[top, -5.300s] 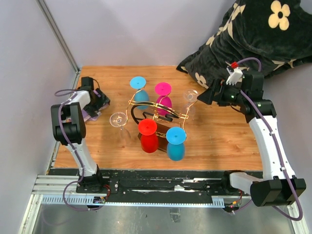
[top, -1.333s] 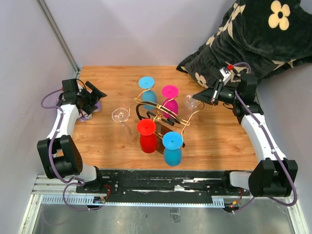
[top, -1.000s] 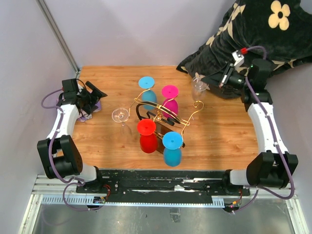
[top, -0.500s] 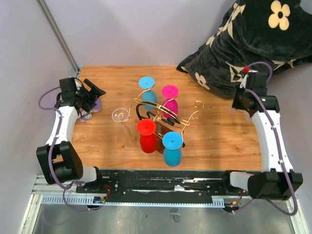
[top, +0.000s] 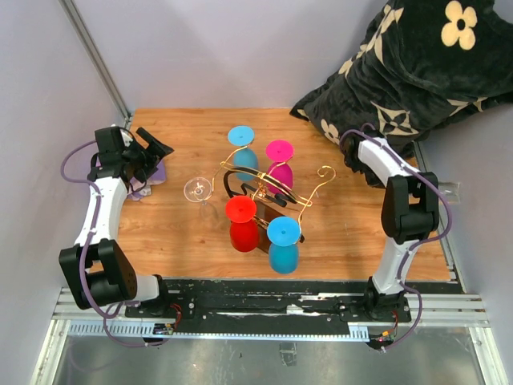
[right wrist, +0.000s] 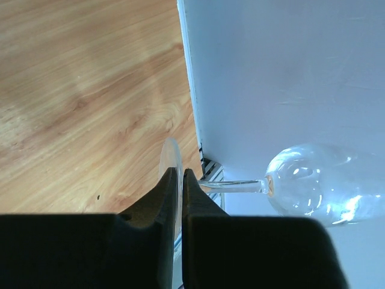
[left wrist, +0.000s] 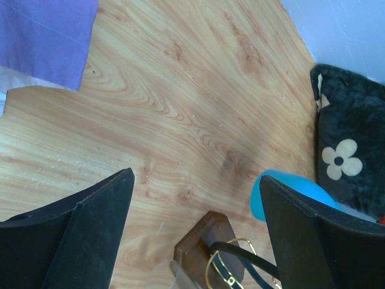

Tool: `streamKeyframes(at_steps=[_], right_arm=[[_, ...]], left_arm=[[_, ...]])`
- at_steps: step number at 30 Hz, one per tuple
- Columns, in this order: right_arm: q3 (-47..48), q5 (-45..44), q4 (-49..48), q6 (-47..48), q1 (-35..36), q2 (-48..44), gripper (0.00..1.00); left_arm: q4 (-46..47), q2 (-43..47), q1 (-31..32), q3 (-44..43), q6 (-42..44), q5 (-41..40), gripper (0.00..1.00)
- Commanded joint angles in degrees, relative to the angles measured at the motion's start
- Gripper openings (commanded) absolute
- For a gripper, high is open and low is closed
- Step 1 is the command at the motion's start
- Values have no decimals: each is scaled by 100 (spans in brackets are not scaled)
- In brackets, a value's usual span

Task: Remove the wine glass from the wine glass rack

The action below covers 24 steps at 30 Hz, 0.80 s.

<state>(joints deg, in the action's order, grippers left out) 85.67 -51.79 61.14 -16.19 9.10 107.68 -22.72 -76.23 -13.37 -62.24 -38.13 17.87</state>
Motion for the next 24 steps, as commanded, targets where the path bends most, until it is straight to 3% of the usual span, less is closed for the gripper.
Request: streamKeyframes(at_steps=[1, 14, 24], right_arm=[[-71, -1080, 300, -341, 54, -34, 1], [-361, -1451, 147, -1048, -5, 1759, 1], [115, -1694, 40, -1308, -87, 2668, 1]], left_arm=[[58, 177, 6, 26, 175, 44, 91], [198, 130, 7, 197, 109, 254, 92], [347, 8, 1, 287, -27, 520, 92]])
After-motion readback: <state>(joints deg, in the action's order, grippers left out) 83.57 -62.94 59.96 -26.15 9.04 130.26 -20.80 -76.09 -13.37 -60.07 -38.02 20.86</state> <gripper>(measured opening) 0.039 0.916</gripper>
